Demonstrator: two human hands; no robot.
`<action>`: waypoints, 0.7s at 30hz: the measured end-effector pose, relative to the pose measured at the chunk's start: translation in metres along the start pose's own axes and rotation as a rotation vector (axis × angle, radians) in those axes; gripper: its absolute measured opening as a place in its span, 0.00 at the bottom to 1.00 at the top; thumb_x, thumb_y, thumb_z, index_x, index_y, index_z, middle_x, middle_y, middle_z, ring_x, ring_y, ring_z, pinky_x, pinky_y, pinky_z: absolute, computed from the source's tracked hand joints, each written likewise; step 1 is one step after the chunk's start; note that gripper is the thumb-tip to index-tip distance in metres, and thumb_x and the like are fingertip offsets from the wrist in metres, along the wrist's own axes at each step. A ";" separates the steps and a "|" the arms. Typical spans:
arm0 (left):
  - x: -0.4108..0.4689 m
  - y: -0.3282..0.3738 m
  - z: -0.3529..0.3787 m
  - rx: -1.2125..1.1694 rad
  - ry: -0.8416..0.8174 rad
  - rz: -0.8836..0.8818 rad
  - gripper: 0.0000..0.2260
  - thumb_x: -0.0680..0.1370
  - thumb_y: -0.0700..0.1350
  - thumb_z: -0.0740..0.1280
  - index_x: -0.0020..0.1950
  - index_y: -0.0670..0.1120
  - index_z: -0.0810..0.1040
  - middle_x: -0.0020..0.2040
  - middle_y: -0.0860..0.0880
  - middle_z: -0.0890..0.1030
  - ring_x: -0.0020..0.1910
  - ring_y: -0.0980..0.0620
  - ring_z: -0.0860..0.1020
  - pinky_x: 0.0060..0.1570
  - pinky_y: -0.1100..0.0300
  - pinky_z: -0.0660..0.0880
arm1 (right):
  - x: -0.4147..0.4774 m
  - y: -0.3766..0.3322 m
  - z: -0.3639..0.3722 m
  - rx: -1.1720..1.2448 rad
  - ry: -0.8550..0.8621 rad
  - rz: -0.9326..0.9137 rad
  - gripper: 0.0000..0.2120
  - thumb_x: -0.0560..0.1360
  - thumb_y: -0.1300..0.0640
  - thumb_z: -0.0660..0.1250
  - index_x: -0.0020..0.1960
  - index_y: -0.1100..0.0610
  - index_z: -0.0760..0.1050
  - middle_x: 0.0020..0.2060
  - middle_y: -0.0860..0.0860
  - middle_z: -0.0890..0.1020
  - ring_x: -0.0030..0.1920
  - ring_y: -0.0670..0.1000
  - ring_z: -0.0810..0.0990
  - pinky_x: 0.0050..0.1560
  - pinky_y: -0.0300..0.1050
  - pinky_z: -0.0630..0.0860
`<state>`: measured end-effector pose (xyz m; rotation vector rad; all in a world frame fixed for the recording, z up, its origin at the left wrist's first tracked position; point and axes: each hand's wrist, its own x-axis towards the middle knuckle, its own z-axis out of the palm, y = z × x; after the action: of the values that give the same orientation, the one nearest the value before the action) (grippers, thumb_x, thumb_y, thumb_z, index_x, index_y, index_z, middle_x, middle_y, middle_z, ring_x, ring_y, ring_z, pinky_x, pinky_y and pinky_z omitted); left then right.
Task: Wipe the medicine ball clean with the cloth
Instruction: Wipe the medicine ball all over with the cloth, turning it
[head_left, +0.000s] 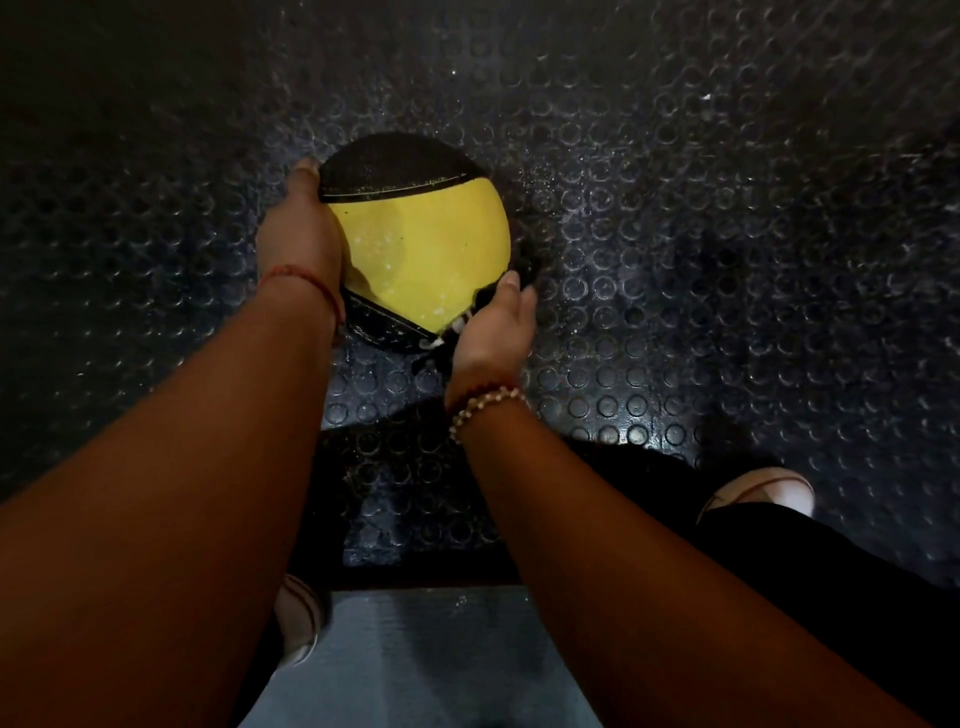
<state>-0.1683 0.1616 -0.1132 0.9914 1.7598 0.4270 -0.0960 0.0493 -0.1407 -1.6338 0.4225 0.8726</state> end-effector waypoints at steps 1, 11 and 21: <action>-0.004 0.002 0.001 0.005 0.003 -0.003 0.26 0.69 0.68 0.57 0.51 0.51 0.81 0.60 0.45 0.81 0.59 0.44 0.79 0.64 0.46 0.73 | -0.006 0.006 0.002 -0.005 0.027 -0.059 0.28 0.78 0.43 0.56 0.73 0.58 0.63 0.66 0.55 0.70 0.63 0.56 0.73 0.65 0.51 0.71; 0.001 0.003 0.012 0.179 0.063 0.084 0.21 0.86 0.47 0.48 0.75 0.41 0.66 0.71 0.35 0.72 0.69 0.36 0.71 0.68 0.47 0.68 | -0.016 -0.010 -0.001 -0.313 -0.082 -0.570 0.21 0.81 0.57 0.56 0.74 0.57 0.63 0.74 0.54 0.61 0.72 0.52 0.62 0.66 0.38 0.63; -0.007 0.004 0.006 0.032 -0.145 -0.023 0.25 0.72 0.69 0.60 0.58 0.53 0.78 0.56 0.48 0.81 0.54 0.46 0.80 0.54 0.50 0.76 | 0.019 -0.057 -0.005 -0.199 -0.096 -0.211 0.18 0.82 0.54 0.55 0.70 0.56 0.67 0.67 0.52 0.71 0.59 0.47 0.71 0.59 0.39 0.65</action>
<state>-0.1600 0.1579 -0.1089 0.9987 1.6505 0.3061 -0.0430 0.0625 -0.1154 -1.7731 0.0951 0.8493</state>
